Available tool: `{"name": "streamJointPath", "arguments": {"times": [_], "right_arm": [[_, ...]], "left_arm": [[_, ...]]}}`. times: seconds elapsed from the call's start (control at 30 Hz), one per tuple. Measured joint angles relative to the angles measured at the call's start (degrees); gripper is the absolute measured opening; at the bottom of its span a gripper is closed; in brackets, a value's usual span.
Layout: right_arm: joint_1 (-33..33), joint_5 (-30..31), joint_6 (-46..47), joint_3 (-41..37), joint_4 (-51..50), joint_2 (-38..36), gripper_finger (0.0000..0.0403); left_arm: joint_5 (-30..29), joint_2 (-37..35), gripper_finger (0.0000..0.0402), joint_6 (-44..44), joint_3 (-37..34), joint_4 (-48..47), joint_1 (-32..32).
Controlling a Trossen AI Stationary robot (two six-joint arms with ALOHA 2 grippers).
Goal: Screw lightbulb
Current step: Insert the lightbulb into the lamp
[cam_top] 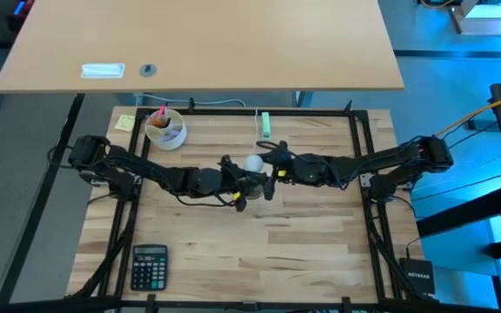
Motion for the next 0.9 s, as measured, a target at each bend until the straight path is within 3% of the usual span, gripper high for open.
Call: {"name": "streamJointPath", "arguments": {"times": [0.17, 0.57, 0.9], "right_arm": [[-0.2, -4.7, -3.6, -0.1, 1.7, 0.0, 0.0274], [-0.2, -6.2, -3.4, -0.4, 0.2, 0.0, 0.0368], [-0.2, -7.9, -6.4, -0.2, -7.2, -5.7, 0.0372]], "left_arm": [[-0.2, 0.0, 0.0164, 0.3, 0.0, -1.0, 0.0], [-0.3, -0.6, 0.0164, 2.0, 0.4, -1.0, 0.0], [0.1, -1.5, 0.0164, 3.1, 0.3, -1.7, -0.9]]}}
